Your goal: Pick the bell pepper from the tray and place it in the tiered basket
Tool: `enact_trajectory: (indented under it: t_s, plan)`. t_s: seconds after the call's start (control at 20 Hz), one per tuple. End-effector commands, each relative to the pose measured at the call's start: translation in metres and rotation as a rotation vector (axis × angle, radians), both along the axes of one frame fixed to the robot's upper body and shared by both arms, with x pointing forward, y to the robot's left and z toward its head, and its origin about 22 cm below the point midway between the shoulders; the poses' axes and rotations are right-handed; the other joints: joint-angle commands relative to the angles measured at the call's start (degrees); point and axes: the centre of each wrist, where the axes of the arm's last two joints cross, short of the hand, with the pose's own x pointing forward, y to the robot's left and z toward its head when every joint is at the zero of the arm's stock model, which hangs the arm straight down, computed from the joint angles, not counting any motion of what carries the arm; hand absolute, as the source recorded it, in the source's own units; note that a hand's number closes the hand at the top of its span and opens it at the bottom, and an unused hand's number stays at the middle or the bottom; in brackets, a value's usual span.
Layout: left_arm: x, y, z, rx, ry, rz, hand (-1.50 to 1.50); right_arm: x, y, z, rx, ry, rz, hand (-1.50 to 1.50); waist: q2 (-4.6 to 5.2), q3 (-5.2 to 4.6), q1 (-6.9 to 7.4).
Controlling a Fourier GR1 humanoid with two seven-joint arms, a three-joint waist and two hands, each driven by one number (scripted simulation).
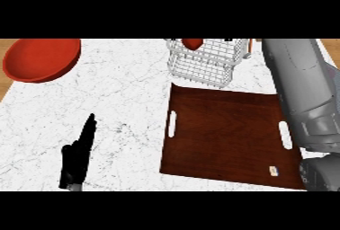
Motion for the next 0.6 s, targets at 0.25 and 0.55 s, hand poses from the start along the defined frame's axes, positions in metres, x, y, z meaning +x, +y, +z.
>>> enact_trajectory:
  t_s: [0.25, 0.55]
  plan:
    - [-0.013, 0.002, -0.007, -0.021, 0.048, 0.058, 0.0, -0.026, -0.121, 0.034, 0.091, -0.087, -0.327, -1.5, -0.84, -0.16, -2.59]
    - [-0.015, 0.015, -0.001, -0.002, 0.054, 0.06, 0.0, -0.082, -0.214, 0.034, 0.126, -0.083, -0.356, -1.5, -1.06, -0.14, -3.24]
